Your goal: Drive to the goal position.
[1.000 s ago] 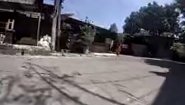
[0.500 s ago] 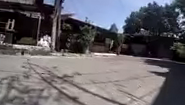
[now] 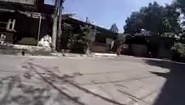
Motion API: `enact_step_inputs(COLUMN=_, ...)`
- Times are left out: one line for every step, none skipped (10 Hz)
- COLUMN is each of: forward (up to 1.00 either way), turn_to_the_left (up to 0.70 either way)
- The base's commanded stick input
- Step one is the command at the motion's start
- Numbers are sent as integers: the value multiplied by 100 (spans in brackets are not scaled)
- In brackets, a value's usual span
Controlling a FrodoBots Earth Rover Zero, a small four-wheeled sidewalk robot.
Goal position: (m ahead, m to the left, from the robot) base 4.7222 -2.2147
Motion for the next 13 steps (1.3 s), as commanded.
enact_step_inputs(forward=96, turn_to_the_left=-38)
enact_step_inputs(forward=96, turn_to_the_left=-38)
enact_step_inputs(forward=96, turn_to_the_left=-38)
enact_step_inputs(forward=95, turn_to_the_left=-38)
enact_step_inputs(forward=95, turn_to_the_left=-38)
enact_step_inputs(forward=94, turn_to_the_left=-38)
enact_step_inputs(forward=93, turn_to_the_left=-37)
enact_step_inputs(forward=93, turn_to_the_left=-37)
enact_step_inputs(forward=93, turn_to_the_left=-37)
enact_step_inputs(forward=92, turn_to_the_left=-37)
enact_step_inputs(forward=92, turn_to_the_left=-37)
enact_step_inputs(forward=92, turn_to_the_left=-37)
enact_step_inputs(forward=90, turn_to_the_left=-36)
